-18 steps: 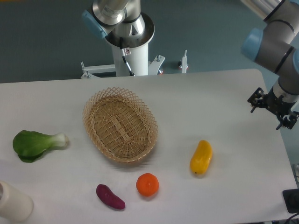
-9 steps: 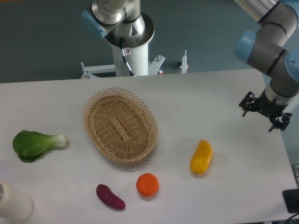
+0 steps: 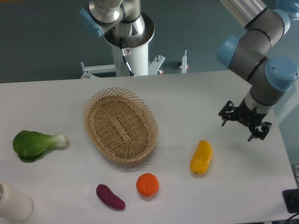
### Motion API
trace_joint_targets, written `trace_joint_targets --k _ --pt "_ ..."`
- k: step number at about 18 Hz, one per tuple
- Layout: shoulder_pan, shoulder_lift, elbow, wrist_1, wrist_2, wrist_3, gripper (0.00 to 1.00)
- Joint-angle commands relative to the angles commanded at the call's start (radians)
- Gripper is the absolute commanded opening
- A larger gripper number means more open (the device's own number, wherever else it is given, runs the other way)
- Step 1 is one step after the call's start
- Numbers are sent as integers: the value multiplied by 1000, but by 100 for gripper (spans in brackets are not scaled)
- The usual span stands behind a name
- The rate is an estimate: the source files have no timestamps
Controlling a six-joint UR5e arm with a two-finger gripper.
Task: Pick up the mango from the table
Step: 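Move the open gripper over the yellow mango and lower toward it, then lower the gripper around the yellow mango and close the fingers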
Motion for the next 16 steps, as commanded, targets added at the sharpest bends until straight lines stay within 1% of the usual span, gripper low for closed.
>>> trace_joint_targets --k 4,9,12,16 --pt "-31 -28 8 8 -12 -98 100" --pt "-66 -64 0 100 -25 -201 100" --pt "-83 -69 -8 104 -25 -227 100" --pt "-107 -91 -17 146 -20 -258 100"
